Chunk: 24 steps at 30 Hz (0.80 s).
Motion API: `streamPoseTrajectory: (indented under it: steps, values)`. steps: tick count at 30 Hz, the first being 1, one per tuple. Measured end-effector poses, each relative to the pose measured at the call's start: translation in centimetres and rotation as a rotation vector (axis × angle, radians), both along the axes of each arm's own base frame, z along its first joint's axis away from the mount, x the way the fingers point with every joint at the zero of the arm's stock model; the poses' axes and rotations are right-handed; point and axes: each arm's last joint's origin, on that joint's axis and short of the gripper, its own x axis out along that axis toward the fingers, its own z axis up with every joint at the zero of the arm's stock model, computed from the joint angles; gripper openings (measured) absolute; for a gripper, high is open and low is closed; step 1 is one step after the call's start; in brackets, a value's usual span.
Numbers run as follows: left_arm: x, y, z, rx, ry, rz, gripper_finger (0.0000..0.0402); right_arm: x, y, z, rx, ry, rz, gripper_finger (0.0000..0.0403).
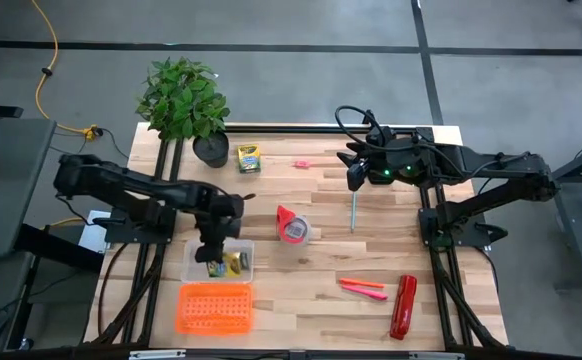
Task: Pack school essentials
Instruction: Put the yellow crayon box into the orange supply box
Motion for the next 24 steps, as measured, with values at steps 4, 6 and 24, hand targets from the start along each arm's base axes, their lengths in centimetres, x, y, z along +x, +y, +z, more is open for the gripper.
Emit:
streamPoseTrajectory:
  steps: [4, 6, 24]
  values:
    - [0.6, -0.2, -0.5, 0.015, -0.021, -0.038, 0.004, 0.0, 0.0, 0.0, 0.0, 0.0, 0.0, 0.0184]
    - [0.8, -0.2, -1.0, 0.034, 0.003, -0.038, 0.004, 0.0, 0.0, 0.0, 0.0, 0.0, 0.0, 0.0184]
    - [1.4, -0.2, -2.3, 0.031, 0.052, -0.029, 0.0059, 0.0, 0.0, 0.0, -0.005, 0.001, -0.006, 0.0184]
